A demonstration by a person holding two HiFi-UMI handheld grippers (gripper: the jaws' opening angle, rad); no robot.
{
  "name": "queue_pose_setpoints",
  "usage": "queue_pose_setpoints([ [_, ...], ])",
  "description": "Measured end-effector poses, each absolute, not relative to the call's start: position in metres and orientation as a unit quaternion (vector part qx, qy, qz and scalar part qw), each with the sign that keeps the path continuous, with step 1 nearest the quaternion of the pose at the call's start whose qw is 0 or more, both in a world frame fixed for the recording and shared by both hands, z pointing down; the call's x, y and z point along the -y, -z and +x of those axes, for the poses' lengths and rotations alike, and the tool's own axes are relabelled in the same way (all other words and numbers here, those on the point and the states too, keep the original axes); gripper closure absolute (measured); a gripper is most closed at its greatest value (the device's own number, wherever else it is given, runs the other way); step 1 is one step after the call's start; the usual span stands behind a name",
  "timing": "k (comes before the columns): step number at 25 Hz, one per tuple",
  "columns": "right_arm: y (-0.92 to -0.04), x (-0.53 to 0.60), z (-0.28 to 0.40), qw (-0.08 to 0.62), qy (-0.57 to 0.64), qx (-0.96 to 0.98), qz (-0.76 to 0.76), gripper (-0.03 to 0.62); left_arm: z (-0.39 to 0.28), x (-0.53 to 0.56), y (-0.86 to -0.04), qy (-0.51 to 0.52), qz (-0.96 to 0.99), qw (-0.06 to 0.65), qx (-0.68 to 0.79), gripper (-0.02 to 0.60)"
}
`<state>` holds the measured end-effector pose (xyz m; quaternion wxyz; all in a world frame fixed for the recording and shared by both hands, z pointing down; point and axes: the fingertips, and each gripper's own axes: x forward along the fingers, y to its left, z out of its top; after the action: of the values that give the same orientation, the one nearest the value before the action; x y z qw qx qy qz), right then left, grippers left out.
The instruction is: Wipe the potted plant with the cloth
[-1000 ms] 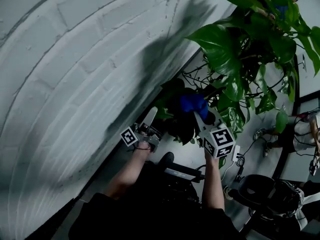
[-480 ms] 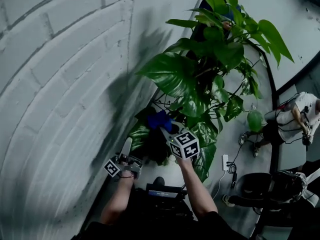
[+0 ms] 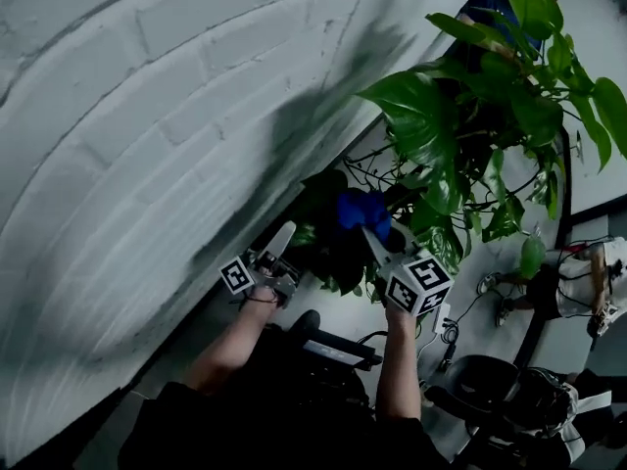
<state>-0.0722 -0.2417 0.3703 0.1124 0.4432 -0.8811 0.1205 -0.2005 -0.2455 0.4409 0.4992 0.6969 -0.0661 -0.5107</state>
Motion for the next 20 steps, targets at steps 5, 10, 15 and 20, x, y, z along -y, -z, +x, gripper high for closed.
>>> queue_pose_setpoints([
  [5,-0.346,0.258,-0.022,0.147,-0.078,0.837,0.522,0.545,-0.2,0.244,-0.441,0.517,0.69,0.501,0.071,0.476],
  [10,-0.384,0.284,-0.046,0.197,-0.101,0.834,0.505,0.545,-0.205,0.245,-0.439,0.516,0.696,0.494,0.067,0.476],
  [15,-0.425,0.295,-0.095,0.233,-0.139,0.852,0.447,0.545,-0.208,0.242,-0.433,0.522,0.698,0.486,0.061,0.472],
  [20,-0.435,0.272,-0.148,0.25,-0.146,0.873,0.392,0.545,-0.212,0.232,-0.43,0.505,0.712,0.484,0.058,0.471],
])
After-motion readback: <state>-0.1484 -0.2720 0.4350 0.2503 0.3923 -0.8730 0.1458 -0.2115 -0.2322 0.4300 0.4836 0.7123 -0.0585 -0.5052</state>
